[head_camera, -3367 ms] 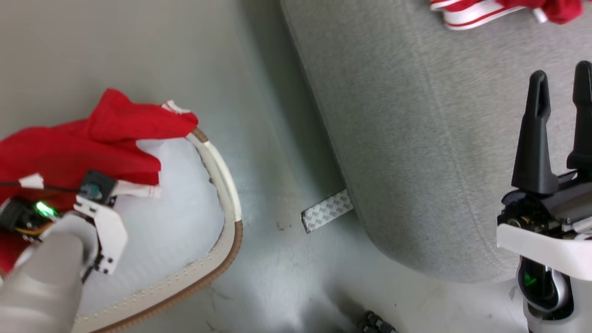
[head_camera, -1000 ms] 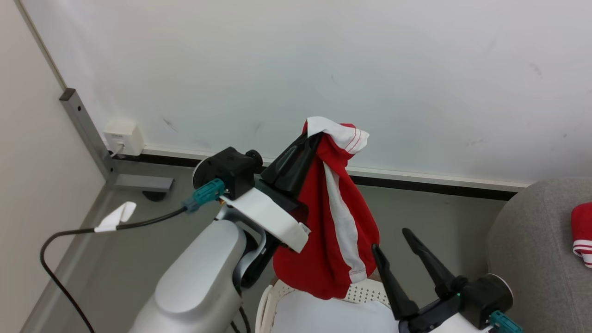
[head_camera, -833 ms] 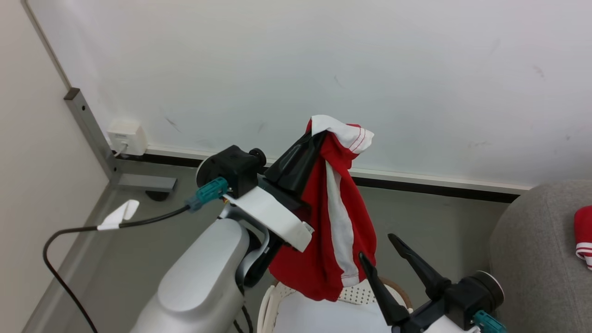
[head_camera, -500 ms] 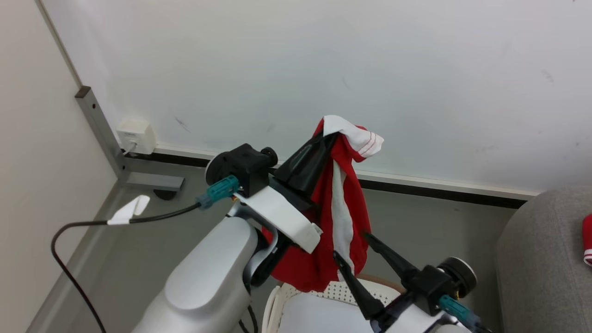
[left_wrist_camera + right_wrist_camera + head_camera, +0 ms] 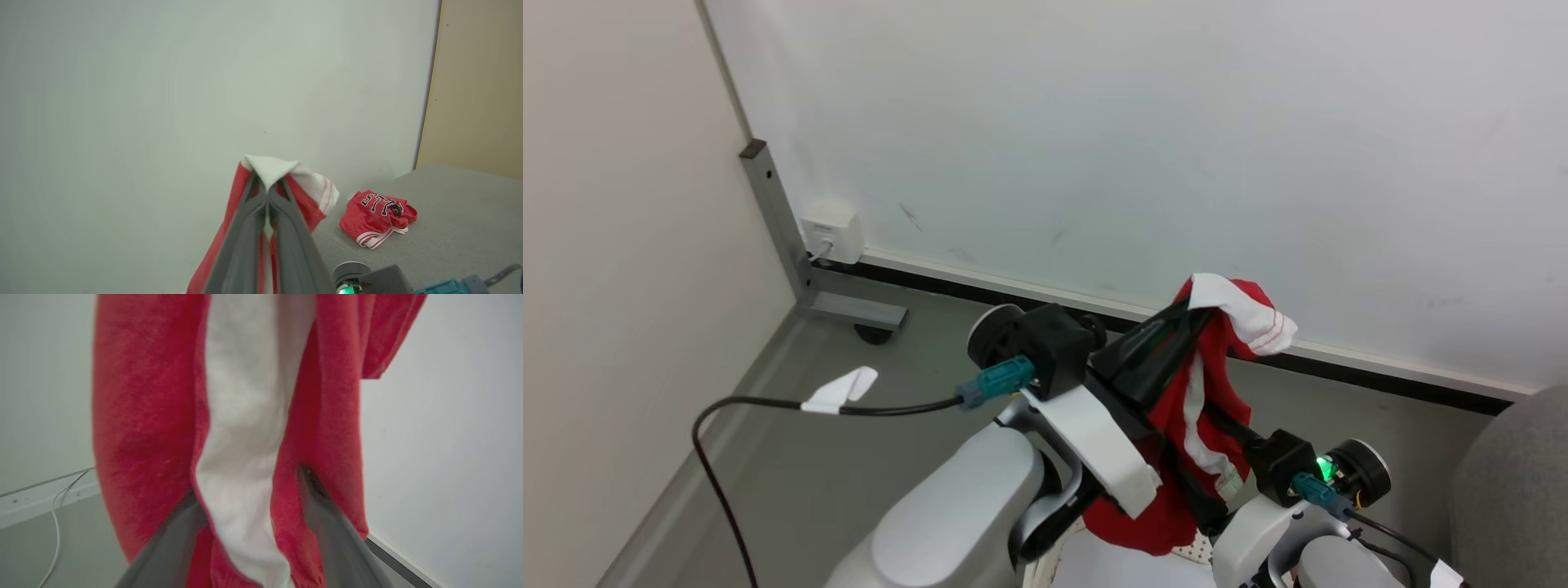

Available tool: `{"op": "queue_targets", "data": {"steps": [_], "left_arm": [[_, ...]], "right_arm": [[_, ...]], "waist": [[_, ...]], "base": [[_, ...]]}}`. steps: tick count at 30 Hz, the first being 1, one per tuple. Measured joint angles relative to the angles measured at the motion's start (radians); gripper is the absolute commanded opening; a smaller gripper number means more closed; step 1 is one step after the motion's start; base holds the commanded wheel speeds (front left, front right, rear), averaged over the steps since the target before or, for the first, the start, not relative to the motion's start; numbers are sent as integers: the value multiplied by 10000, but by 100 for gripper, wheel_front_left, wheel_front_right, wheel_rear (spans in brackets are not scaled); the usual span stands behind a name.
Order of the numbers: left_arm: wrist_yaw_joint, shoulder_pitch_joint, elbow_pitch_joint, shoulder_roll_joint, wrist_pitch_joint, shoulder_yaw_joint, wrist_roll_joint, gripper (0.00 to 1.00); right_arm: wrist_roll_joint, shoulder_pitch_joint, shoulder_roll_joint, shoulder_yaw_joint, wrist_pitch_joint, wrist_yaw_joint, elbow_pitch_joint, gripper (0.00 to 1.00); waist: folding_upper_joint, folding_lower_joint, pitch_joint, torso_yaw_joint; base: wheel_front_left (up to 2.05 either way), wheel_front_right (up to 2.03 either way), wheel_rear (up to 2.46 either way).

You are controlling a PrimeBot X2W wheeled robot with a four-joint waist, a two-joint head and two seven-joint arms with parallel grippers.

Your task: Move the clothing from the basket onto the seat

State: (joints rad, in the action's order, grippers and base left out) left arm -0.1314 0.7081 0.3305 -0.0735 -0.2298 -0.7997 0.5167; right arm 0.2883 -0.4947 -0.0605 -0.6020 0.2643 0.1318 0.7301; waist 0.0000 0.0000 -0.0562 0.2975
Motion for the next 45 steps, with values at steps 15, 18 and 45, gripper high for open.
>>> {"op": "queue_targets", "data": {"steps": [15, 18, 45], "left_arm": [[186, -293, -253, -224, 104, -127, 309, 0], [274, -346, -104, -349, 71, -8, 384, 0], [385, -1443, 105, -708, -178, -458, 458, 100]], "right_arm": [[146, 259, 81, 849, -2, 0, -222, 0], [184, 542, 90, 1024, -2, 0, -723, 0], [1185, 1325, -443, 3638, -2, 0, -3438, 0]], "waist": [[0, 0, -187, 485], [0, 0, -197, 366], [0, 0, -64, -1368]], "base": [[0, 0, 0], [0, 0, 0], [0, 0, 0]]}}
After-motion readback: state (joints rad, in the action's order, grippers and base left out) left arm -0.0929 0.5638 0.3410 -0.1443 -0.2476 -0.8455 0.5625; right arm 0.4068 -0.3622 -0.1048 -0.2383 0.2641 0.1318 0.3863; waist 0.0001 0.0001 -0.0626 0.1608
